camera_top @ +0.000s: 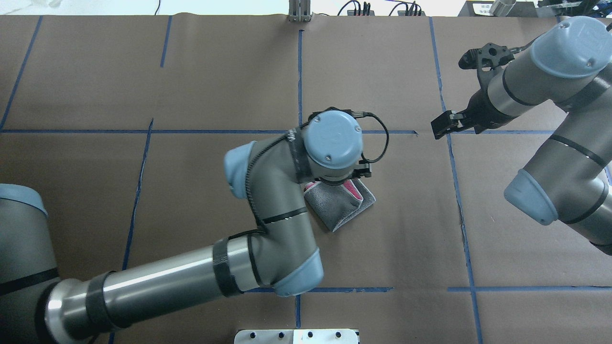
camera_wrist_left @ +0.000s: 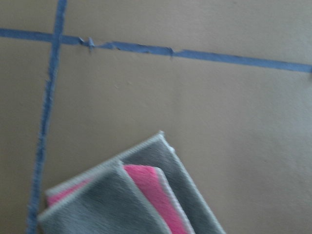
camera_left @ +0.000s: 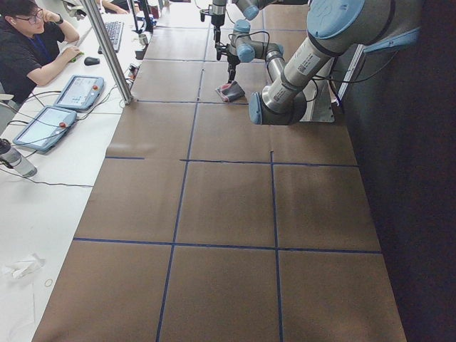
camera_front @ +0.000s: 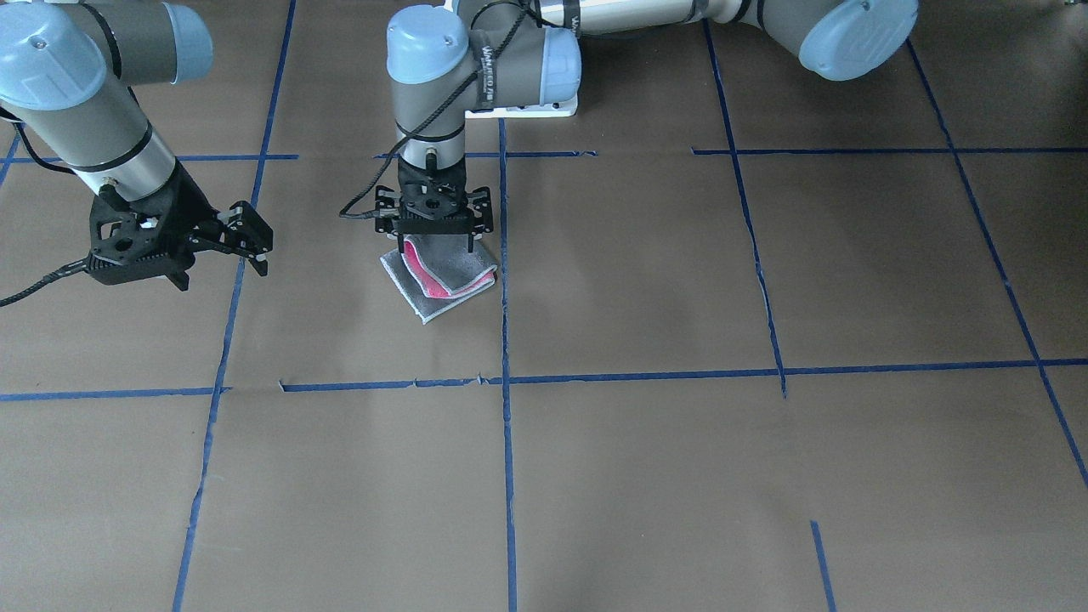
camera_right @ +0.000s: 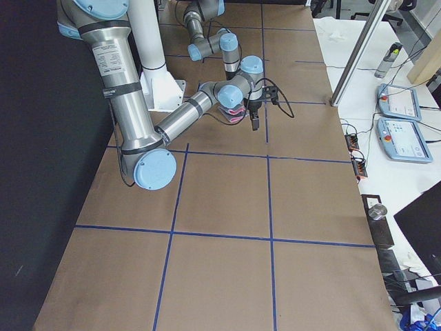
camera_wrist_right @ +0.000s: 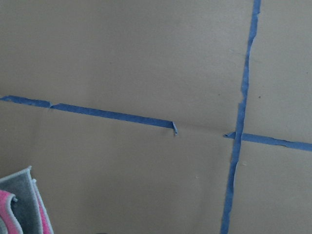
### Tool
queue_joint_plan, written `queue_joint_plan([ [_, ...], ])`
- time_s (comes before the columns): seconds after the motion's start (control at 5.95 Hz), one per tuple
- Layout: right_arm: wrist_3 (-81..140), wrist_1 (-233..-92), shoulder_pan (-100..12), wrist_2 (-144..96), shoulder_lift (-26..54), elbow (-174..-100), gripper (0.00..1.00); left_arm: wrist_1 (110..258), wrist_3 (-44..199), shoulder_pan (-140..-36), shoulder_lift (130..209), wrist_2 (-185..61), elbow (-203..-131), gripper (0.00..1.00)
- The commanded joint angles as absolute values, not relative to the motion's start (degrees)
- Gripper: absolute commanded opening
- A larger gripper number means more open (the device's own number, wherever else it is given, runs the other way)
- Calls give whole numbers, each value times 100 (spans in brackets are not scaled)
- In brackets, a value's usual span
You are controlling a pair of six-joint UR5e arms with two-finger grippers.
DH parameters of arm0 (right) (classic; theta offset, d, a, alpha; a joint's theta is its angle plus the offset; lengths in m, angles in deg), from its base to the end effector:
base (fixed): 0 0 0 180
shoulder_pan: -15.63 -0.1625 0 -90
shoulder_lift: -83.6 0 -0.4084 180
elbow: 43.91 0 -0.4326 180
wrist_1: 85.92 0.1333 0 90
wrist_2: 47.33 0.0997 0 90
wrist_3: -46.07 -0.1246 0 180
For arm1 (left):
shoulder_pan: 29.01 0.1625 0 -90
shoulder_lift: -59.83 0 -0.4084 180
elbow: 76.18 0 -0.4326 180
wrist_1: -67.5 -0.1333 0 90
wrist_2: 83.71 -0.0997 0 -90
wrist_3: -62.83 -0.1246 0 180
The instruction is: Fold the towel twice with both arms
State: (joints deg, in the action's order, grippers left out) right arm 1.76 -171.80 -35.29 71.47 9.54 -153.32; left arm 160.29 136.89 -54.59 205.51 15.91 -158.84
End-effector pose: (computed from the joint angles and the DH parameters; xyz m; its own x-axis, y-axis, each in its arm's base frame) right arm -0.3285 -0.5208 0.3258 0.6886 -0.1468 0.7102 0.0079 0.9808 0.1951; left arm 0.6577 -0.4396 0.0690 0.6290 -0.0009 -0.7774 0.1410 0.9835 0.1130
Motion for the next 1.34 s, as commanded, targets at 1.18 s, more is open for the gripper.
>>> queue_joint_plan([
  [1.18,4404,-17267,-6556,8536,-1400,-14693,100,14924,6092,-10941,14918,5365,-18081,100],
])
